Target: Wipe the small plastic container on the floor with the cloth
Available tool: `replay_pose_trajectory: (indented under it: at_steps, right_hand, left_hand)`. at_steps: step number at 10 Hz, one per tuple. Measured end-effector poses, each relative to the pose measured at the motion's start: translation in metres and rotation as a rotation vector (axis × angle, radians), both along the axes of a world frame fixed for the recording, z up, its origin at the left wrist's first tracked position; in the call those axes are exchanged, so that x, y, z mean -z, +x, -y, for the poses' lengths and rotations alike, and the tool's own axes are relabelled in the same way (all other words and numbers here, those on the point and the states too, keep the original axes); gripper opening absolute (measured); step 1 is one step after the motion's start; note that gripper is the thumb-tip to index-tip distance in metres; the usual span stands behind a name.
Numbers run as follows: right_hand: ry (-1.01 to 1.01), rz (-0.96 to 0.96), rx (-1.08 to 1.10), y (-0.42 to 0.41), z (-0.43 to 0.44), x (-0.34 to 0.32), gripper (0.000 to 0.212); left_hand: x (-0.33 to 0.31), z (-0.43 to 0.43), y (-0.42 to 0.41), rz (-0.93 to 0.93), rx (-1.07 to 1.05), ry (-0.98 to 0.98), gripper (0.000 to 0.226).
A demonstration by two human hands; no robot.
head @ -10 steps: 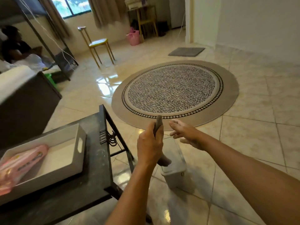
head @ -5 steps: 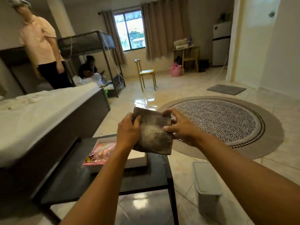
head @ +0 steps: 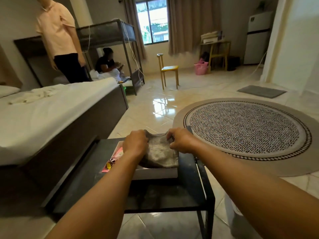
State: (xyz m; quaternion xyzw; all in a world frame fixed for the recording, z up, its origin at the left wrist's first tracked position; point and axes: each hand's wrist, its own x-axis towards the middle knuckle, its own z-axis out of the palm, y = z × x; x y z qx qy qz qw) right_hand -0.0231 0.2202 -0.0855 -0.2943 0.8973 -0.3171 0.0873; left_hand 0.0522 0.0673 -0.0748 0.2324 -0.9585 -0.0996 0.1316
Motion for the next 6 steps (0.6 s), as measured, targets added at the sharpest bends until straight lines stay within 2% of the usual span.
replay_pose_trajectory:
  at_steps: [1,2,3,4,5,6]
  right_hand:
    - [0.113,-0.11,-0.011,-0.004,0.01,0.01,0.031]
    - [0.239,-0.218,-0.03,-0.004,0.015,0.018,0.036]
    - [0.263,-0.272,0.006,-0.006,0.011,0.021,0.045]
    - [0.208,-0.23,0.003,-0.006,-0.006,0.01,0.054]
    - [0.118,-0.201,-0.03,0.007,-0.029,-0.014,0.057]
    - [-0.075,-0.2,-0.042,0.031,-0.075,-0.064,0.054]
  left_hand:
    - [0.012,0.008,-0.012,0.062,0.017,-0.016,0.026]
    - [0.019,0.009,-0.015,0.073,-0.003,-0.128,0.019]
    - [0.018,0.006,-0.017,-0.001,0.067,-0.308,0.026]
    - [0.016,0.0,-0.012,0.206,0.251,-0.215,0.028]
    - [0.025,-0.01,-0.004,0.45,0.314,-0.127,0.027]
    - [0.018,-0.016,0.014,0.14,0.325,-0.025,0.027]
